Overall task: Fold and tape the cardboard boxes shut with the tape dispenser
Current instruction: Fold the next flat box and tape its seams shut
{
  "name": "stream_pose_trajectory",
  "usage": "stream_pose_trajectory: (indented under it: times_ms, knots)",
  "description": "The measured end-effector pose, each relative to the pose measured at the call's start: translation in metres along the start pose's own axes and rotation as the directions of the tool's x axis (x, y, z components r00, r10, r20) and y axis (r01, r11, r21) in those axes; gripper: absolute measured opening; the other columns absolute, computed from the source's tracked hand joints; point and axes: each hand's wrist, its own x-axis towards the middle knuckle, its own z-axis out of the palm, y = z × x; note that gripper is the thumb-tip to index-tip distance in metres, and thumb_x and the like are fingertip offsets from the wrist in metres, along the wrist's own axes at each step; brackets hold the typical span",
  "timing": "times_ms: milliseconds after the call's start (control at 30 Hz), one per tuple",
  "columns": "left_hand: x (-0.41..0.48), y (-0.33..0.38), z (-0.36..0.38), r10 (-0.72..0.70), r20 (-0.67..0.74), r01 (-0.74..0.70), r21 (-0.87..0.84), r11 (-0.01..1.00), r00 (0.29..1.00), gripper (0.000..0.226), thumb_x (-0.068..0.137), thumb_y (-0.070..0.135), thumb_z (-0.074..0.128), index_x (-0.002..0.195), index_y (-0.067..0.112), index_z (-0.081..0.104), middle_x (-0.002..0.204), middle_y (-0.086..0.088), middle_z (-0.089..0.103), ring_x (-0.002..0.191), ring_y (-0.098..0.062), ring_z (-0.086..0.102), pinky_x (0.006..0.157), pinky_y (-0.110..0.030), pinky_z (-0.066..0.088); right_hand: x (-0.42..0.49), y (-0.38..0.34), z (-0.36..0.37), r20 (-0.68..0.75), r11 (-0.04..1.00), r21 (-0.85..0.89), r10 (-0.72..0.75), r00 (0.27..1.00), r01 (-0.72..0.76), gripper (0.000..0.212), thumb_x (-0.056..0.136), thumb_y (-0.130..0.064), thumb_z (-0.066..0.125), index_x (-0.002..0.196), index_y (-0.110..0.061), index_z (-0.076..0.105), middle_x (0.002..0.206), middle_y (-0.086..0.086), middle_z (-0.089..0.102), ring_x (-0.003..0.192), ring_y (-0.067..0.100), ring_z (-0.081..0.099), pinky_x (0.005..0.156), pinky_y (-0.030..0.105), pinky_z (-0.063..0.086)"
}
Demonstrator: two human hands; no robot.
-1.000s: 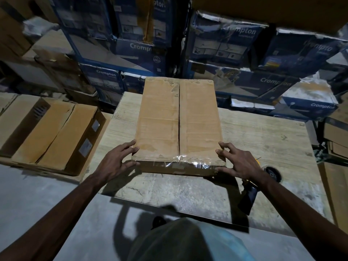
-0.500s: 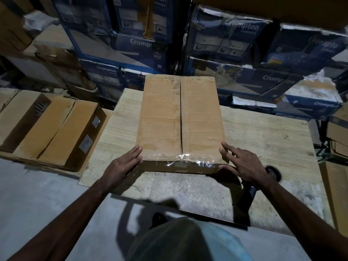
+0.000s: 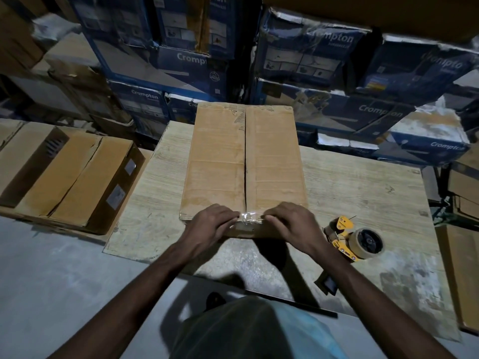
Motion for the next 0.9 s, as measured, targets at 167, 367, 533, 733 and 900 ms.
stream_pose_trajectory:
  times_ms: [167,367,533,733,900]
  knots:
    - [0.026,0.007,0.006,-0.044,0.100,0.048,-0.043,0.998,0.994,0.021,0.097,0.028,0.071,0.114,0.019,0.080,0.093,0.006,0.061,0.083,-0.009,0.057,0.074,-0.026,0.048,0.032,-0.015,0.030,0.089,0.990,0.113,0.074,0.993,-0.084,0.015,0.094,-0.036,0.072,0.104,-0.030,0.081,0.092,-0.012,0.070,0.082,0.008,0.063,0.073,0.036,0.054]
    - [0.029,0.004,0.006,-0.066,0.148,0.068,-0.011,0.998,0.987,0.015,0.090,0.025,0.079,0.101,0.015,0.082,0.089,0.006,0.063,0.078,-0.009,0.059,0.070,-0.031,0.053,0.026,-0.009,0.037,0.103,0.997,0.036,0.066,0.993,-0.070,0.018,0.087,-0.044,0.079,0.097,-0.029,0.081,0.097,-0.014,0.067,0.084,0.010,0.062,0.068,0.033,0.052]
    - [0.040,0.016,0.005,-0.141,0.178,0.139,0.029,0.990,0.974,0.015,0.085,0.022,0.085,0.078,0.017,0.073,0.075,0.012,0.055,0.067,-0.008,0.056,0.060,-0.028,0.044,0.031,-0.011,0.034,0.132,0.997,-0.076,0.021,0.991,-0.011,0.016,0.089,-0.047,0.075,0.094,-0.033,0.076,0.099,-0.014,0.065,0.085,0.013,0.062,0.064,0.031,0.048]
    - [0.054,0.027,0.006,-0.210,0.240,0.210,0.024,0.977,0.948,0.036,0.076,0.016,0.090,0.074,0.031,0.057,0.066,0.015,0.054,0.059,0.003,0.052,0.052,-0.011,0.037,0.044,-0.017,0.034,0.200,0.993,-0.108,-0.024,0.980,0.046,0.027,0.085,-0.057,0.069,0.087,-0.031,0.060,0.083,-0.012,0.056,0.074,0.012,0.053,0.060,0.029,0.040]
    - [0.066,0.027,0.008,-0.299,0.256,0.306,0.016,0.952,0.919,0.038,0.069,0.010,0.092,0.069,0.028,0.059,0.065,0.012,0.060,0.058,-0.001,0.056,0.053,-0.015,0.038,0.051,-0.018,0.033,0.233,0.998,-0.065,0.011,0.973,0.004,0.033,0.081,-0.053,0.074,0.080,-0.035,0.046,0.077,-0.010,0.056,0.070,0.013,0.051,0.060,0.031,0.043]
